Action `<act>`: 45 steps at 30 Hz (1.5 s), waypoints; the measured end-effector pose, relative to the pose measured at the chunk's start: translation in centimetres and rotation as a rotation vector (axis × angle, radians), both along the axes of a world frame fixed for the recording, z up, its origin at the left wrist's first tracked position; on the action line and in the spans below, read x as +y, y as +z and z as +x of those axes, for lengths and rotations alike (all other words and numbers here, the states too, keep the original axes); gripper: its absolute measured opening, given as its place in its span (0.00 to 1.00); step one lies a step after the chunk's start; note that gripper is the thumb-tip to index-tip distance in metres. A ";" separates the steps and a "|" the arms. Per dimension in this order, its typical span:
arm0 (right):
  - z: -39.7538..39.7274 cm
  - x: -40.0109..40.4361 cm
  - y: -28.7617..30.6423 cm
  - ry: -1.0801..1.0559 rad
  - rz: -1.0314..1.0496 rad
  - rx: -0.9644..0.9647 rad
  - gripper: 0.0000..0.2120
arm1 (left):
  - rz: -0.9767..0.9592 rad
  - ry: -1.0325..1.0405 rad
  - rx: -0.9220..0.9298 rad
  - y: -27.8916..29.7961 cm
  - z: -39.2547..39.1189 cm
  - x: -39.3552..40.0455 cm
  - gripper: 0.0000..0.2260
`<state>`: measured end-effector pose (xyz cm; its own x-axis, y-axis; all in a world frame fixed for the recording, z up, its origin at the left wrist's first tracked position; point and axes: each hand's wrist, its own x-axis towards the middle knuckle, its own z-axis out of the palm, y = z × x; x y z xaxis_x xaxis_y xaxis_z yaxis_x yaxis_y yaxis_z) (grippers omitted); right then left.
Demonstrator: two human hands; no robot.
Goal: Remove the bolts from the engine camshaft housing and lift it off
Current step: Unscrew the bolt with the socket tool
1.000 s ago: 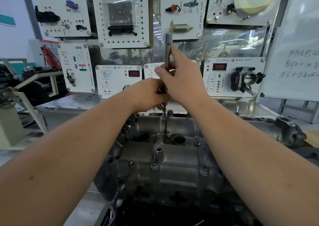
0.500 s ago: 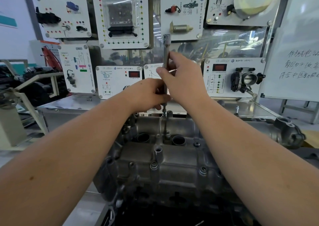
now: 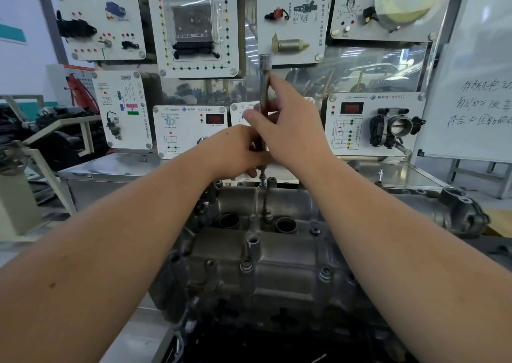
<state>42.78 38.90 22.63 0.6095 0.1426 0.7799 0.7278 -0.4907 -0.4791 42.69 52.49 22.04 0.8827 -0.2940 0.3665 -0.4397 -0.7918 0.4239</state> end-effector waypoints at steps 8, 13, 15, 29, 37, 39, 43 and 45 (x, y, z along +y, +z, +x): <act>0.5 0.0 0.4 -0.026 -0.006 0.039 0.04 | -0.053 -0.048 0.058 0.0 0.0 0.1 0.08; 0.2 0.0 0.0 -0.027 -0.021 -0.044 0.06 | -0.015 -0.024 0.015 0.0 0.0 0.2 0.06; 0.3 -0.1 0.2 -0.078 -0.024 -0.082 0.07 | -0.015 -0.019 0.010 -0.1 0.1 0.1 0.09; 0.1 0.0 0.2 -0.053 0.005 -0.069 0.07 | 0.003 -0.017 -0.012 -0.1 0.1 0.1 0.09; 0.2 0.2 0.3 -0.011 -0.007 0.036 0.22 | -0.050 -0.049 0.024 -0.1 0.2 0.3 0.07; 0.2 0.1 0.1 -0.034 -0.007 -0.010 0.23 | -0.024 -0.040 0.004 -0.1 0.1 0.3 0.07; 0.1 0.0 0.3 -0.083 -0.007 -0.070 0.11 | 0.011 -0.021 -0.004 0.0 0.0 0.1 0.12; 0.1 0.1 0.3 -0.074 -0.025 -0.041 0.06 | 0.015 -0.031 -0.001 -0.1 0.0 0.0 0.11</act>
<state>42.90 39.00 22.95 0.5870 0.1180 0.8010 0.7077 -0.5552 -0.4369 42.69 52.51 21.96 0.8728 -0.3265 0.3627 -0.4644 -0.7842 0.4116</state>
